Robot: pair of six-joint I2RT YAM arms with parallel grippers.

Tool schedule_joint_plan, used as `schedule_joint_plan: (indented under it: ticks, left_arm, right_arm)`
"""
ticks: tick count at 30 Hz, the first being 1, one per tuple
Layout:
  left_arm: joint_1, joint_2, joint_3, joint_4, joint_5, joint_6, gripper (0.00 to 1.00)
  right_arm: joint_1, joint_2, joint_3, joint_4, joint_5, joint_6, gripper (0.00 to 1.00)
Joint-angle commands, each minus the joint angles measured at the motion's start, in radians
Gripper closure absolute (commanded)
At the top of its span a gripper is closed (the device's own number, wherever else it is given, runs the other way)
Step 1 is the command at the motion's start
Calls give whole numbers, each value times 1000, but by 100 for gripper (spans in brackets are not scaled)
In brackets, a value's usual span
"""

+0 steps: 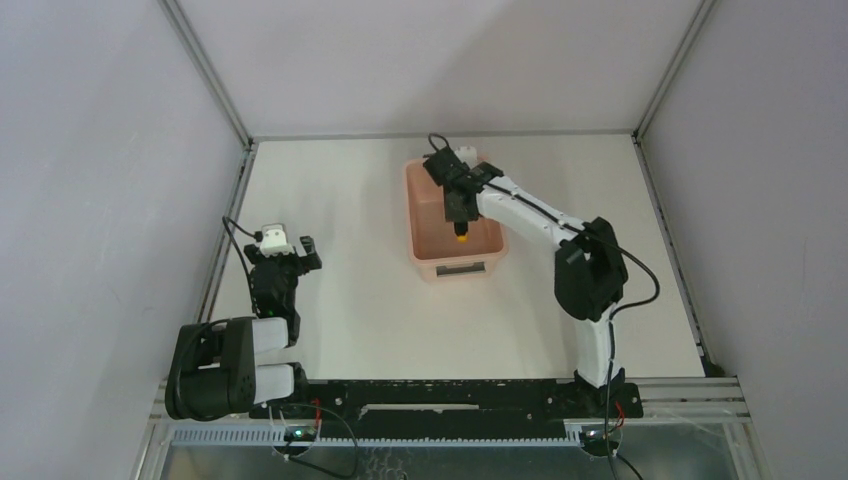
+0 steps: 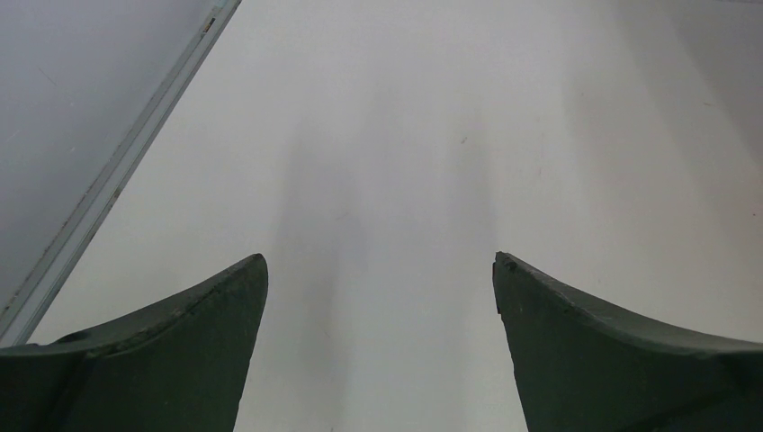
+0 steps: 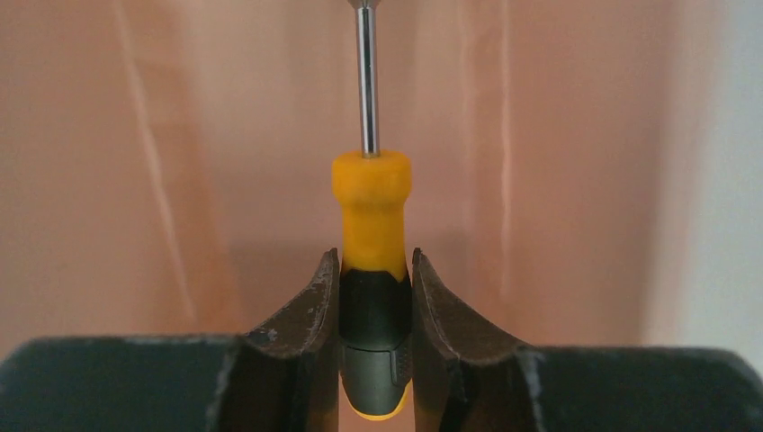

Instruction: Put the screwdriver in the bin

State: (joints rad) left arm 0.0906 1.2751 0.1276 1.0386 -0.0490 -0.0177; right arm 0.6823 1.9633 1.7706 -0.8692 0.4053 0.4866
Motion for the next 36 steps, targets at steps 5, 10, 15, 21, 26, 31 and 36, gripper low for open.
schedule_joint_plan:
  ticks: [5, 10, 15, 21, 26, 31, 36]
  left_arm:
    - [-4, -20, 49, 46, -5, 9, 0]
    - [-4, -21, 49, 46, -5, 9, 0]
    - [-5, -20, 49, 46, -5, 9, 0]
    - [-4, -21, 49, 46, -4, 9, 0]
    - [-3, -20, 49, 45, -5, 9, 0]
    - [-4, -20, 49, 46, -5, 9, 0]
    - [-4, -20, 49, 46, -5, 9, 0]
  right_arm:
    - [8, 130, -64, 130, -52, 82, 90]
    - [7, 155, -106, 174, -75, 99, 68]
    - [9, 115, -125, 192, -85, 82, 36]
    - [23, 13, -81, 155, -36, 27, 30]
    - [36, -98, -32, 137, 29, -45, 21]
    - [9, -241, -48, 147, 91, -142, 12]
    - [-147, -385, -149, 142, 89, -182, 9]
